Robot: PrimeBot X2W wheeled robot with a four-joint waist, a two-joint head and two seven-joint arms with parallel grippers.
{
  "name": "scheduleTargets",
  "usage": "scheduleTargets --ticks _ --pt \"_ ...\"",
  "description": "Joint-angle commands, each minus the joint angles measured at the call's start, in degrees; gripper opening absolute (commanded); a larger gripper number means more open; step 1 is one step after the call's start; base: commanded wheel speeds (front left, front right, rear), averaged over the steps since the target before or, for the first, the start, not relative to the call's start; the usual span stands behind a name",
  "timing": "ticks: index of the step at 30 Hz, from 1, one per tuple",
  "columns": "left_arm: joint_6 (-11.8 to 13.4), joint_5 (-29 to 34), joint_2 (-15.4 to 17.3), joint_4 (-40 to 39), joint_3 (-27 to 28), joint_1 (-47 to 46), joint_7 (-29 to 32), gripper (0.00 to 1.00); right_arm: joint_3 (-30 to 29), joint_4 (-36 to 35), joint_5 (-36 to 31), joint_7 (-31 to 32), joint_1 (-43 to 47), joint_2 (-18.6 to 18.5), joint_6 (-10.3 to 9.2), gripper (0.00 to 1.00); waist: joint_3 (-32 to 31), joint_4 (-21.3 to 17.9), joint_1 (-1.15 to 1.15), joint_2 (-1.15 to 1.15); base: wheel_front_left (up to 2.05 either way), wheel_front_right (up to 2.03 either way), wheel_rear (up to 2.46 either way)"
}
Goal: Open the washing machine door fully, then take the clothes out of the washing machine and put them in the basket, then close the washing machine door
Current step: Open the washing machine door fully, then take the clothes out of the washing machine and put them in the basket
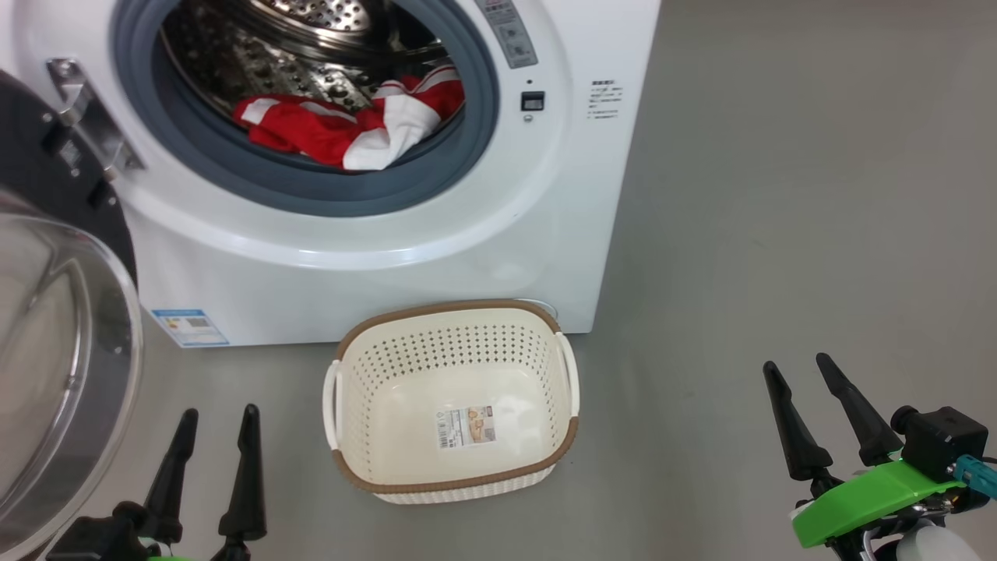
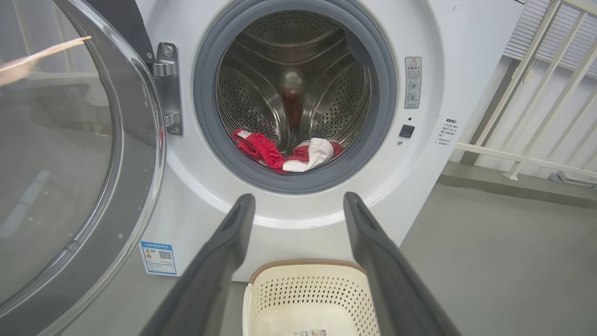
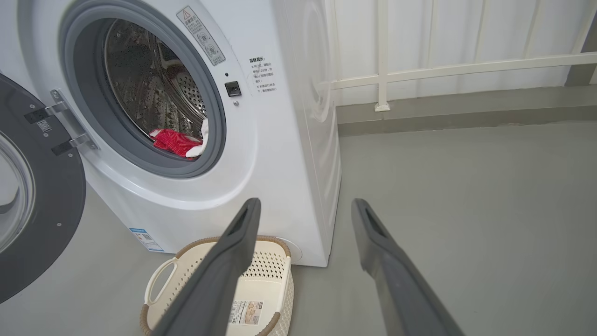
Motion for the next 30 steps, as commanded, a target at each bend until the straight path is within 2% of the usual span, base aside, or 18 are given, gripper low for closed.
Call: scheduleTargets --ticks 1,15,30 --pt "0.04 0.27 0.96 -1.63 1.59 -0.13 -0.28 1.0 0.74 -1.62 0.22 -0.52 0.04 -0.45 0.37 1.0 0.03 -1.34 0.0 0.0 0.0 0.0 0.0" --pt "0.04 -0.16 0.73 -2.23 -0.43 -0.06 -0.28 1.0 -1.94 -2.19 0.27 -0.52 1.3 -0.44 0.37 1.0 0.06 -4.15 0.0 0.0 0.0 0.0 0.0" --pt "0.04 -0.05 0.65 -2.29 -0.14 -0.46 -0.28 1.0 -2.66 -2.4 0.03 -0.52 1.23 -0.24 0.37 1.0 0.18 -4.07 0.0 0.0 0.0 0.0 0.0"
